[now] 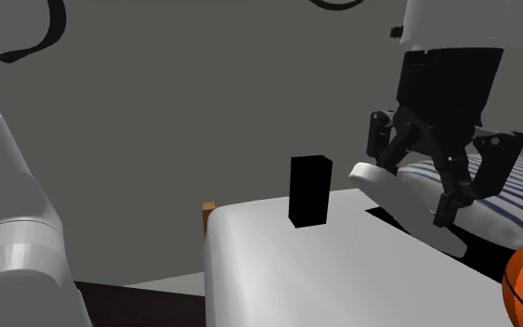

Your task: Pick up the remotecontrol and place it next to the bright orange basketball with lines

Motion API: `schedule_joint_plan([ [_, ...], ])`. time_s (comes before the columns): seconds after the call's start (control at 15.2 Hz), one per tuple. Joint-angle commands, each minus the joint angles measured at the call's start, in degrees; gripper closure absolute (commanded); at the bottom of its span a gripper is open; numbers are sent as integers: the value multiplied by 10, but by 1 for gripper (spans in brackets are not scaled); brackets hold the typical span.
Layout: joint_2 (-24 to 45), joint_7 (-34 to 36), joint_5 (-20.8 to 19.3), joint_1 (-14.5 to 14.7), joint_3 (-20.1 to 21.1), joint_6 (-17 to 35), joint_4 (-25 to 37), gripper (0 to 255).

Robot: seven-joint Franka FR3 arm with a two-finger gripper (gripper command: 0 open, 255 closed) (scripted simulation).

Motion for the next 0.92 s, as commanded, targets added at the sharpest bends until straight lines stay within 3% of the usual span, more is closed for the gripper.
schedule_joint_plan([
  [0.0, -6, 3, -4, 0, 1, 16, -21, 255],
  [0.86, -9, 5, -7, -2, -1, 117, -123, 255],
])
